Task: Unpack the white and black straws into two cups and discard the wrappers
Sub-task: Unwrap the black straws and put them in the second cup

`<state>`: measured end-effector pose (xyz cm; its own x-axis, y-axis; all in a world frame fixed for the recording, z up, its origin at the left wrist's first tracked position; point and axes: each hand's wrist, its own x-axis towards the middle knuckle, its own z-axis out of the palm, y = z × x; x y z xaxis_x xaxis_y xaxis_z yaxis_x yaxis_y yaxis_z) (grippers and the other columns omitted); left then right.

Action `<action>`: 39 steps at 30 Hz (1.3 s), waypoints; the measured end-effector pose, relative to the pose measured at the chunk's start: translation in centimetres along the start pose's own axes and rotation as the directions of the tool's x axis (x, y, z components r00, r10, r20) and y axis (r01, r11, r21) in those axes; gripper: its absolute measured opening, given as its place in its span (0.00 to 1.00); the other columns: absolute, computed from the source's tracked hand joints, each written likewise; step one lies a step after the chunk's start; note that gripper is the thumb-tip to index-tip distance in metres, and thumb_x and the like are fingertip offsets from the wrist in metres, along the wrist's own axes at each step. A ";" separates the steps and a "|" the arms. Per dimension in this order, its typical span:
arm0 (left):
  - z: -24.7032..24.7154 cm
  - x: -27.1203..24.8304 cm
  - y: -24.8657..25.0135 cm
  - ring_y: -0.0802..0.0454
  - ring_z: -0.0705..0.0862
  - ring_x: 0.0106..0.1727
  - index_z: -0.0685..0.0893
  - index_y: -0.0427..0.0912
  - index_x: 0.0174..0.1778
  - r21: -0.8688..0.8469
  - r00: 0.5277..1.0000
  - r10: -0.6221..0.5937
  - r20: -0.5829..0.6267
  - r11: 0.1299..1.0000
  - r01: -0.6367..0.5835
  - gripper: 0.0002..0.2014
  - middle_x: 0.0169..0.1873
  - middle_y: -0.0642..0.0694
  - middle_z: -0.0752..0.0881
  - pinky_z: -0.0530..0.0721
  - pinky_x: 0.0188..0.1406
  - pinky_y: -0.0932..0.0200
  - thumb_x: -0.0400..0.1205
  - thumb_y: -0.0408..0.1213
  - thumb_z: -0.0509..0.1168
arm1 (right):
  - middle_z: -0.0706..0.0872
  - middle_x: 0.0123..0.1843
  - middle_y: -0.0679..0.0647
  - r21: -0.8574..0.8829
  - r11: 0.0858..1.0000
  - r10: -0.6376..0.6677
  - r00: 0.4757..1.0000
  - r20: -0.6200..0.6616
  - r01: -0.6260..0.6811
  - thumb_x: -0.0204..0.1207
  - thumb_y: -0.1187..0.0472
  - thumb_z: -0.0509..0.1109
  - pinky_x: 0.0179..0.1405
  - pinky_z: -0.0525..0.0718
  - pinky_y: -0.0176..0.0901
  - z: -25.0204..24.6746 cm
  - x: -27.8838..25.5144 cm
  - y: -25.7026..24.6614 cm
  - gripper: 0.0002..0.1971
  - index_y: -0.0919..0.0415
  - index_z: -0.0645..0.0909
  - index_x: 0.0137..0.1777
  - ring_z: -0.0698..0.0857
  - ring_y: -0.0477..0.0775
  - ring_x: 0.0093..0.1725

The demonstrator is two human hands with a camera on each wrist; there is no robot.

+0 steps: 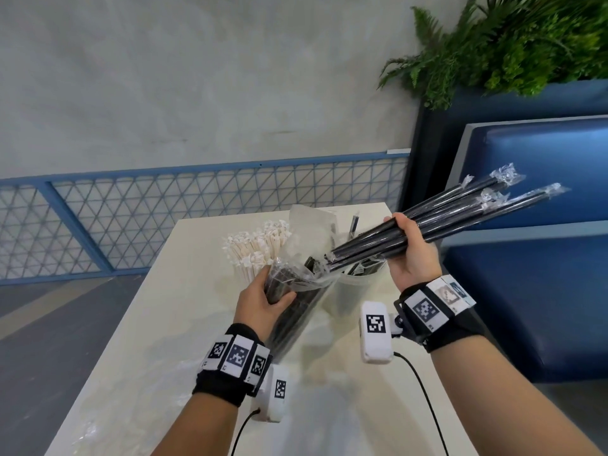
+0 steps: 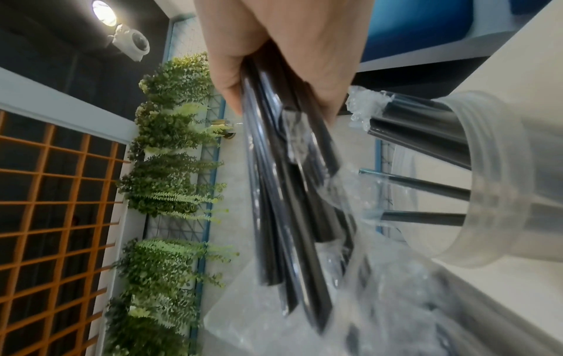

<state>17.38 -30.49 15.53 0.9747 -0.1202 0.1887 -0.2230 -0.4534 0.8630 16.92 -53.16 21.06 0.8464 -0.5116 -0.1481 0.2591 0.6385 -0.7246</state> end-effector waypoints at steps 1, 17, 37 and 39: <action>0.0 0.0 0.0 0.57 0.83 0.51 0.77 0.44 0.64 -0.019 1.000 0.001 -0.012 1.000 -0.001 0.23 0.47 0.56 0.84 0.77 0.52 0.74 0.73 0.31 0.73 | 0.89 0.34 0.53 0.012 1.000 0.003 1.000 -0.011 -0.003 0.75 0.66 0.70 0.44 0.86 0.46 0.0 0.0 0.0 0.05 0.64 0.83 0.39 0.88 0.50 0.35; -0.9 0.0 -0.4 0.51 0.82 0.51 0.77 0.41 0.64 -0.085 0.984 -0.021 -0.177 0.996 0.006 0.22 0.48 0.48 0.84 0.76 0.54 0.62 0.74 0.31 0.71 | 0.90 0.33 0.52 0.070 0.992 -0.097 0.982 -0.160 0.109 0.72 0.66 0.72 0.33 0.86 0.38 -1.8 2.6 -2.0 0.06 0.67 0.82 0.48 0.90 0.47 0.34; 0.6 1.4 0.4 0.55 0.82 0.52 0.78 0.43 0.62 -0.148 0.990 -0.007 -0.139 0.989 -0.014 0.21 0.47 0.54 0.83 0.76 0.54 0.64 0.73 0.30 0.72 | 0.88 0.48 0.51 -0.593 0.752 -0.256 0.957 0.139 0.288 0.60 0.59 0.82 0.57 0.85 0.58 0.2 4.7 3.3 0.19 0.52 0.79 0.49 0.87 0.56 0.51; 0.7 1.5 0.3 0.56 0.82 0.51 0.78 0.43 0.61 -0.150 0.991 -0.007 -0.136 0.989 -0.014 0.21 0.46 0.55 0.83 0.76 0.51 0.67 0.73 0.30 0.72 | 0.88 0.47 0.47 -0.576 0.752 -0.293 0.945 0.144 0.321 0.57 0.54 0.82 0.58 0.84 0.61 0.1 5.1 3.2 0.20 0.45 0.78 0.47 0.88 0.54 0.51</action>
<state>18.73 -31.41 15.80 0.9695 0.0041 0.2451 -0.2314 -0.3137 0.9209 22.09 -53.63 18.05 0.7912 -0.5877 0.1693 0.1980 -0.0157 -0.9801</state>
